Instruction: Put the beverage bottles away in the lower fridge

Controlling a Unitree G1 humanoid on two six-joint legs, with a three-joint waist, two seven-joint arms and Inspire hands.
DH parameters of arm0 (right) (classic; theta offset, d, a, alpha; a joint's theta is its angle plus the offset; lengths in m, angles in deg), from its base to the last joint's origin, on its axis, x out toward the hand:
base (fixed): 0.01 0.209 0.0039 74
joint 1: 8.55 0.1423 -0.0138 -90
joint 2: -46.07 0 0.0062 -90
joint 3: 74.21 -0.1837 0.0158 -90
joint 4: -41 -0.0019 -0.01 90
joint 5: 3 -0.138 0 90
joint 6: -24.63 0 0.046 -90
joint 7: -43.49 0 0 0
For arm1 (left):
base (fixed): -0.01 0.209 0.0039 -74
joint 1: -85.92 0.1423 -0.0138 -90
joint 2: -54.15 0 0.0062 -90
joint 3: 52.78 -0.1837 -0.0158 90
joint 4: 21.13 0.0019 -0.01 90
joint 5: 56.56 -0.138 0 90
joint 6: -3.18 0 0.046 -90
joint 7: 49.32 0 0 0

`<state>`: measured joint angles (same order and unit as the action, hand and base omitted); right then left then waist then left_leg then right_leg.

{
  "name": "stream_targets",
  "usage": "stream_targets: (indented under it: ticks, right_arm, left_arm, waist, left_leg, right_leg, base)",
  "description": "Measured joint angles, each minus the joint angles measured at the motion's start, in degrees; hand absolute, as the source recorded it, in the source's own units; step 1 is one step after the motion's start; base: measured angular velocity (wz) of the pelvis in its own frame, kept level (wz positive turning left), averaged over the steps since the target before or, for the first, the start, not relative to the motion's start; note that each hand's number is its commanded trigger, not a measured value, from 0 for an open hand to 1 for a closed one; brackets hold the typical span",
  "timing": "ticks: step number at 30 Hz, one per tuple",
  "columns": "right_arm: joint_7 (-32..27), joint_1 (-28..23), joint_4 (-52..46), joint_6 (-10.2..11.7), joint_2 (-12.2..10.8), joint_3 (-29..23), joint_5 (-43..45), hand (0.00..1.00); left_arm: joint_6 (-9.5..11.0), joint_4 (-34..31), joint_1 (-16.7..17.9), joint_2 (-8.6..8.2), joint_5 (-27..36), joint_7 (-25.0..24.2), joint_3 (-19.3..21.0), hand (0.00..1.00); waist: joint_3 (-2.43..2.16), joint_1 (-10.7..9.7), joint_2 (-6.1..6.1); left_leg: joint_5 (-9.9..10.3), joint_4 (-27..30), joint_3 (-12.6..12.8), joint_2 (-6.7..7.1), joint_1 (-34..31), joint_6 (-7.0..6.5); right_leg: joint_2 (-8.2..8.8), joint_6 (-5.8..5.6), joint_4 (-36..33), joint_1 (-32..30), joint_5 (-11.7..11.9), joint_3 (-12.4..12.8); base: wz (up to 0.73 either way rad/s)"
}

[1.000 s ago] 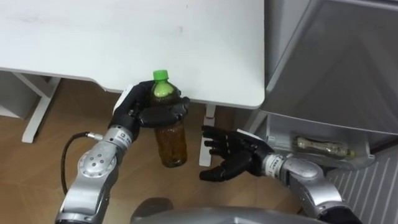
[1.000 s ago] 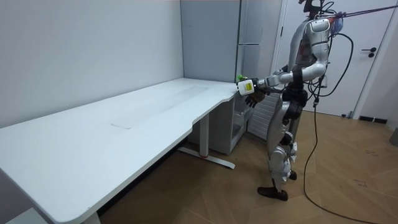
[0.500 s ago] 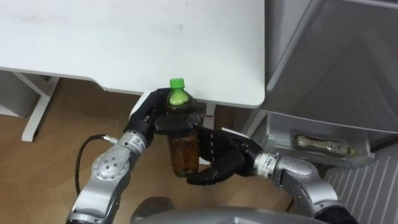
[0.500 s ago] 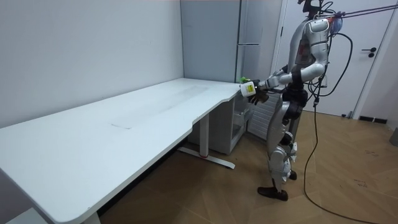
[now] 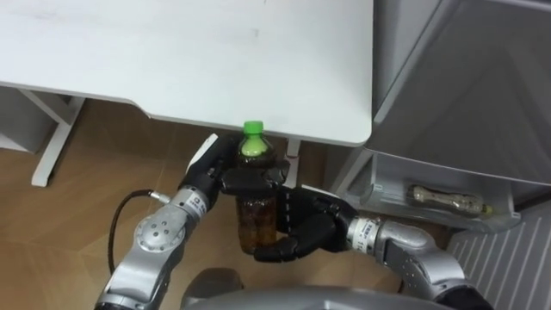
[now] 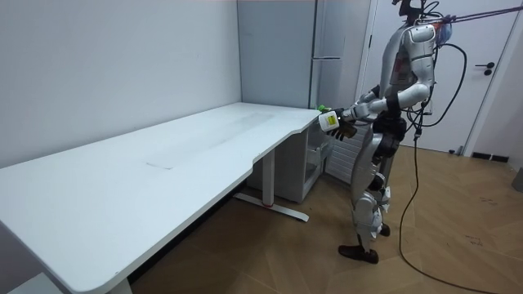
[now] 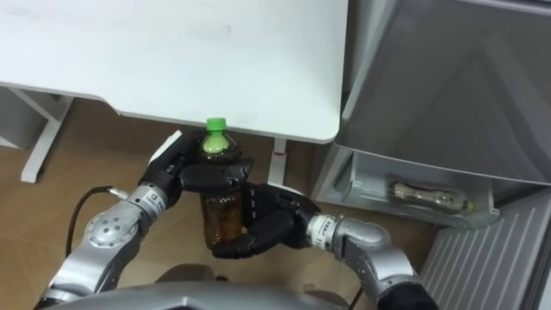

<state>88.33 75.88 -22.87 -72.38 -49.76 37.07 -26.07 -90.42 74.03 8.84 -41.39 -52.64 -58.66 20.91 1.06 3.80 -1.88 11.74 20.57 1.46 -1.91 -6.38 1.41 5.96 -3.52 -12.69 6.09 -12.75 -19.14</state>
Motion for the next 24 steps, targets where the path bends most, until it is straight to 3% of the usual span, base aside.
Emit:
stream_targets:
  ticks: [4,5,6,7,8,9,24]
  right_arm:
    - [-0.4,0.0,0.0,-0.1,0.1,0.2,-0.1,0.0]
    - [-0.6,0.0,0.0,-0.1,0.4,0.6,-1.1,0.14]
    - [-0.7,0.0,0.0,-0.1,0.6,0.8,-1.6,0.36]
    - [-0.8,0.0,0.0,-0.1,0.9,1.1,-2.2,0.67]
    - [-0.9,0.0,0.0,-0.1,1.0,1.1,-2.2,0.91]
    - [-1.1,0.0,0.0,-0.1,1.2,1.1,-2.2,1.0]
    - [-5.8,0.0,0.0,-0.1,2.8,2.2,-2.1,1.0]
  left_arm:
    - [0.1,0.0,0.0,0.4,-0.3,0.7,-0.7,1.0]
    - [0.1,0.0,-0.1,0.46,-0.3,1.0,-0.9,1.0]
    - [0.2,0.0,-0.2,0.45,-0.3,1.0,-1.0,1.0]
    - [0.3,0.1,-0.3,0.5,-0.3,1.2,-1.3,1.0]
    - [0.3,0.2,-0.5,0.53,-0.3,1.4,-1.6,1.0]
    - [0.3,0.6,-0.8,0.53,-0.3,1.4,-1.9,1.0]
    - [0.4,0.9,-1.6,0.22,-1.1,-0.3,-4.7,1.0]
  waist:
    - [-0.15,-0.1,0.43]
    - [-0.17,-0.1,0.49]
    - [-0.16,-0.1,0.51]
    - [-0.16,-0.1,0.53]
    - [-0.18,-0.1,0.57]
    - [-0.14,0.0,0.64]
    - [-0.1,0.6,1.03]
  left_leg:
    - [0.0,0.2,-0.1,-0.04,-0.4,-0.04]
    - [0.0,0.2,-0.1,-0.04,-0.3,-0.04]
    - [0.0,0.2,0.0,-0.03,-0.3,-0.04]
    - [0.0,0.2,0.0,-0.04,-0.3,-0.04]
    - [0.0,0.2,0.0,-0.04,-0.2,-0.04]
    - [0.0,0.2,0.0,-0.05,-0.1,-0.04]
    - [0.0,0.1,0.1,-0.08,0.2,-0.04]
  right_leg:
    - [-0.03,0.06,-0.2,-0.1,0.0,0.0]
    - [-0.03,0.06,-0.2,-0.1,0.0,0.0]
    - [-0.02,0.07,-0.2,-0.2,0.0,0.0]
    - [-0.02,0.07,-0.2,-0.3,0.0,0.0]
    - [-0.02,0.07,-0.2,-0.3,0.0,0.0]
    - [-0.02,0.07,-0.2,-0.3,0.0,0.0]
    - [-0.04,0.07,-0.2,0.0,0.0,0.1]
  base:
    - [0.0]
    - [0.0]
    - [0.0]
    - [0.0]
    - [0.0]
    - [0.0]
    - [0.0]
